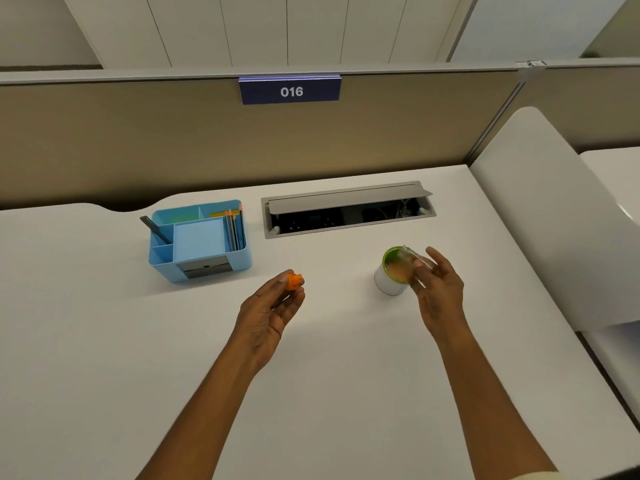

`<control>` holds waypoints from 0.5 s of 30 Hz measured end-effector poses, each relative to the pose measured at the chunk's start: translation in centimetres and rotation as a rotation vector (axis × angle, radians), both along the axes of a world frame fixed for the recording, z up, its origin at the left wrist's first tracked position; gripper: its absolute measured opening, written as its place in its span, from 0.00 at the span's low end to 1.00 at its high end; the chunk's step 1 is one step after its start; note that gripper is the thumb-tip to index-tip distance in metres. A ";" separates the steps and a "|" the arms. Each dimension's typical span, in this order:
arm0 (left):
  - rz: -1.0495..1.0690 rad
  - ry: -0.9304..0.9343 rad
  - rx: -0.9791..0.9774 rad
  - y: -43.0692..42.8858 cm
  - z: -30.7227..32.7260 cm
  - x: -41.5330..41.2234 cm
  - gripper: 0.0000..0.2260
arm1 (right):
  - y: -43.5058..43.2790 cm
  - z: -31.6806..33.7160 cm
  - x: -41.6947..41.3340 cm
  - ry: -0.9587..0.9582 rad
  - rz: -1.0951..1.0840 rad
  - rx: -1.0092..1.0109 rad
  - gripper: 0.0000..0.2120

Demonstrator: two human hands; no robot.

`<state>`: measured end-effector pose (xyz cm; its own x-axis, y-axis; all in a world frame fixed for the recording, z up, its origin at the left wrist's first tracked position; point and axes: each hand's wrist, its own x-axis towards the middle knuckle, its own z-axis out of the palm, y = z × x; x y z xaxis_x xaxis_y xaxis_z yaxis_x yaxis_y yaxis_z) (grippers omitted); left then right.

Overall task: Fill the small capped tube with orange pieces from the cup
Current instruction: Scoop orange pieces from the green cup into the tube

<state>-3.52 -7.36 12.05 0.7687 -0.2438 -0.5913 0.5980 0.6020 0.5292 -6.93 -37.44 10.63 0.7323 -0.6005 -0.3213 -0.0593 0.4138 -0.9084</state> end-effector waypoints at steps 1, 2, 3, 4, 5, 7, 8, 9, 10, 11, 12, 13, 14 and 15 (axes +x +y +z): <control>-0.003 0.000 0.001 0.0 -0.1 0.0 0.07 | -0.6 -0.2 -0.2 0.054 -0.013 -0.186 0.22; -0.006 -0.002 0.003 -0.1 -0.2 0.0 0.07 | -1.1 -0.5 -0.3 0.102 -0.005 -0.397 0.26; -0.007 -0.005 0.006 -0.2 -0.2 -0.1 0.07 | -1.6 -0.7 -0.4 0.139 0.028 -0.603 0.30; -0.006 -0.009 0.007 -0.2 -0.3 -0.1 0.07 | -2.0 -0.8 -0.3 0.159 0.074 -0.772 0.33; -0.005 -0.013 0.009 -0.3 -0.3 -0.2 0.07 | -2.4 -0.9 -0.2 0.172 0.120 -0.897 0.36; -0.005 -0.018 0.015 -0.3 -0.4 -0.2 0.07 | -3.0 -0.9 0.0 0.201 0.194 -1.068 0.34; -0.005 -0.018 0.020 -0.3 -0.5 -0.2 0.07 | -3.3 -0.9 0.2 0.214 0.226 -1.156 0.28; -0.004 -0.017 0.026 -0.4 -0.5 -0.2 0.07 | -3.5 -0.9 0.3 0.226 0.253 -1.245 0.21; 0.000 -0.012 0.030 -0.4 -0.5 -0.2 0.07 | -3.7 -0.9 0.4 0.241 0.281 -1.303 0.16; 0.004 -0.007 0.032 -0.4 -0.5 -0.2 0.07 | -3.8 -0.9 0.5 0.259 0.302 -1.317 0.16; 0.009 -0.005 0.031 -0.4 -0.6 -0.3 0.07 | -3.8 -0.8 0.5 0.278 0.319 -1.298 0.19; 0.014 -0.005 0.030 -0.4 -0.6 -0.3 0.07 | -3.8 -0.8 0.5 0.289 0.331 -1.281 0.23; 0.018 -0.007 0.031 -0.4 -0.6 -0.3 0.07 | -3.7 -0.8 0.6 0.291 0.334 -1.280 0.23; 0.021 -0.009 0.033 -0.3 -0.6 -0.3 0.07 | -3.7 -0.9 0.6 0.294 0.329 -1.293 0.21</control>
<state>-3.83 -7.71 11.43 0.7788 -0.2078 -0.5919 0.5804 0.5968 0.5541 -6.36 -41.17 9.76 0.9012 -0.4011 0.1639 -0.2457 -0.7846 -0.5692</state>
